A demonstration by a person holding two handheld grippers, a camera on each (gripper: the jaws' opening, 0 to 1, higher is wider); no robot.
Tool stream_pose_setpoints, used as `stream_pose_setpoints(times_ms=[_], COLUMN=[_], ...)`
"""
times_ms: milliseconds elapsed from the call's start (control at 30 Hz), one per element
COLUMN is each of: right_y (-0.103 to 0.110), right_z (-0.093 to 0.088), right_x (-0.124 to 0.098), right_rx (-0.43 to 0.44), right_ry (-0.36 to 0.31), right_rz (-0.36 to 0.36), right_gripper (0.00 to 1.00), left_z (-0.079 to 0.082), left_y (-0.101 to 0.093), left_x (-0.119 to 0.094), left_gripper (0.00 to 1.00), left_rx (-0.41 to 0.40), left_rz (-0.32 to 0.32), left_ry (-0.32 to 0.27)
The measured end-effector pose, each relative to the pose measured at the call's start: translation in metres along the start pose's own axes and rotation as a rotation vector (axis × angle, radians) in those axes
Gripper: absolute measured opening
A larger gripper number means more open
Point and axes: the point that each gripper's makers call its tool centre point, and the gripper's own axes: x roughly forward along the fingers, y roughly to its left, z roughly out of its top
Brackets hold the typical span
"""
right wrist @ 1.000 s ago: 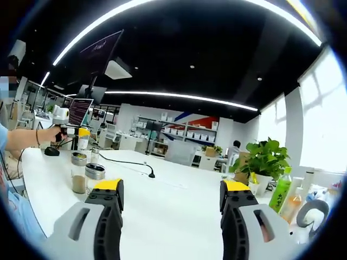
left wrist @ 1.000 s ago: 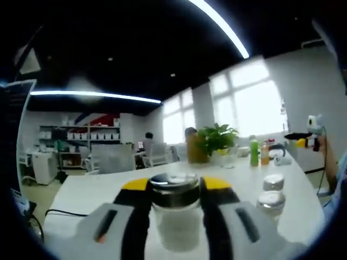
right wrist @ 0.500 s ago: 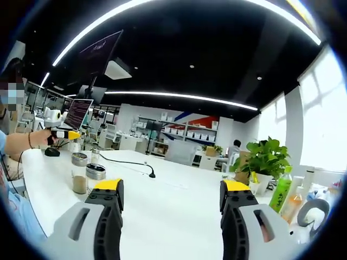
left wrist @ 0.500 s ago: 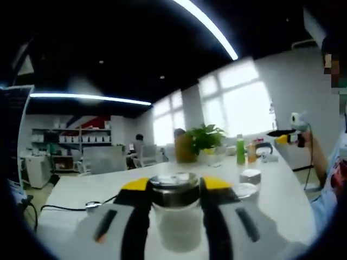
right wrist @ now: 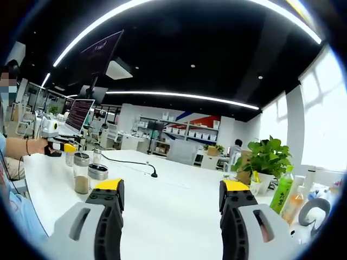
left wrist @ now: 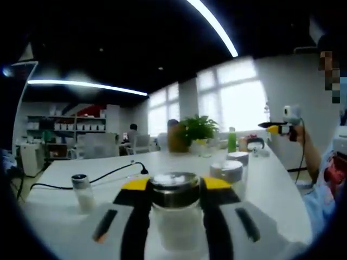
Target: Rotate the seasoning bottle until the label or dispensing opening points toward the visible target arrow and the bottle remains upright within the marked orientation range
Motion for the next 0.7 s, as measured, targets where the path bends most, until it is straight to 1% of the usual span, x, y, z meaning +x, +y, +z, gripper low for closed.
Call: stream_pose_setpoints(times_ms=[200, 333, 467, 700], right_y=[0.0, 0.0, 0.0, 0.001], right_z=[-0.003, -0.003, -0.003, -0.004], right_x=[0.002, 0.002, 0.002, 0.003], right_rx=[0.007, 0.008, 0.008, 0.012], right_ry=[0.008, 0.007, 0.007, 0.01], right_rz=[0.001, 0.002, 0.001, 0.006], right_gripper=[0.73, 0.73, 0.73, 0.73], left_z=[-0.008, -0.02, -0.032, -0.041], left_y=[-0.009, -0.013, -0.018, -0.021], left_x=[-0.002, -0.001, 0.002, 0.004], left_gripper=[0.37, 0.37, 0.37, 0.37], left_rx=[-0.001, 0.011, 0.006, 0.027], left_rz=[-0.011, -0.022, -0.038, -0.04], left_ry=[0.006, 0.03, 0.072, 0.091])
